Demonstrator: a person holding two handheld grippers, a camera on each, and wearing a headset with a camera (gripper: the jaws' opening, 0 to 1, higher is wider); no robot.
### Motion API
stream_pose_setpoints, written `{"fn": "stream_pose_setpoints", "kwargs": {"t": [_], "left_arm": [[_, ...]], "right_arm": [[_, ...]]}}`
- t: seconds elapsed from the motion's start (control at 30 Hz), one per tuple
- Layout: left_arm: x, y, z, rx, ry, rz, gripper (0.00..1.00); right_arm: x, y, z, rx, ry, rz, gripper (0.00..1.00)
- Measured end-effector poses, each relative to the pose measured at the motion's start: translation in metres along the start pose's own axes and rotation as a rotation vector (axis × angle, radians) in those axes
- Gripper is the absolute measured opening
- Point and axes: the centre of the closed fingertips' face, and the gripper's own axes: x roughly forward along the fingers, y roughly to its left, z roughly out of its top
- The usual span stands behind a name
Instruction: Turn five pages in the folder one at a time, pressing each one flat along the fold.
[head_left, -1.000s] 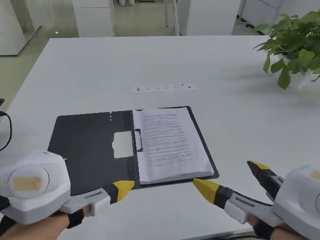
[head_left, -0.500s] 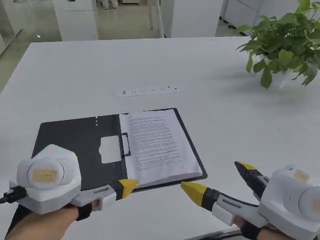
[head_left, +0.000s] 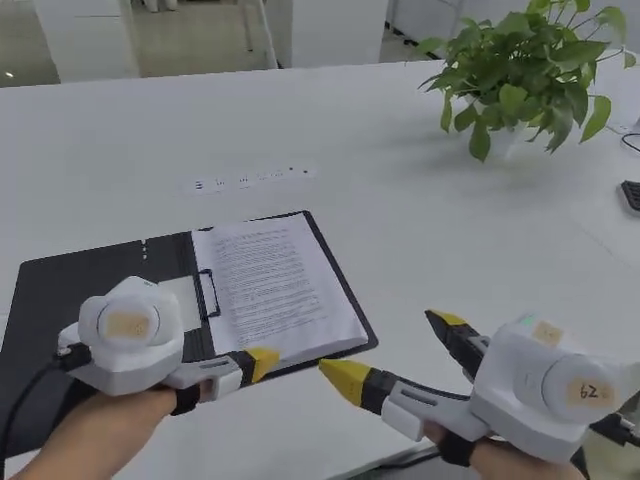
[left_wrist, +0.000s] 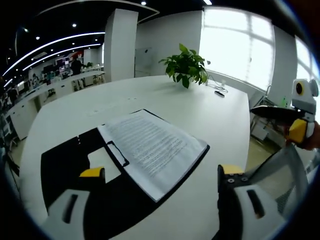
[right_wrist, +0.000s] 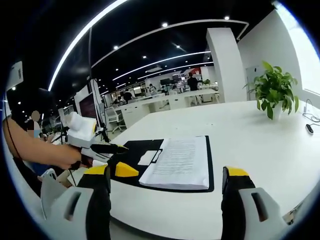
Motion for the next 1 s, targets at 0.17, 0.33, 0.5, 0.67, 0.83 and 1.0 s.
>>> {"fn": "stream_pose_setpoints", "kwargs": {"t": [0.17,0.33,0.5,0.67,0.83,1.0], "left_arm": [[0.021,-0.006,-0.001,-0.004,0.008,-0.024,0.89],[0.04,-0.012,0.002,0.024,0.0,-0.032,0.86],[0.06,-0.017,-0.002,0.052,0.014,-0.037,0.84],[0.078,-0.024,-0.001,0.066,0.015,-0.044,0.83],[0.09,-0.031,0.0,0.061,0.017,-0.041,0.82],[0.099,-0.033,-0.003,0.066,0.025,-0.031,0.8]], "right_arm": [[0.001,-0.003,0.0,0.012,0.0,-0.015,0.92],[0.002,-0.006,0.001,0.016,0.0,-0.025,0.92],[0.005,-0.009,0.001,0.028,0.004,-0.034,0.91],[0.008,-0.011,-0.002,0.035,0.013,-0.038,0.91],[0.009,-0.011,-0.004,0.041,0.018,-0.041,0.91],[0.009,-0.012,-0.004,0.056,0.011,-0.043,0.92]]}}
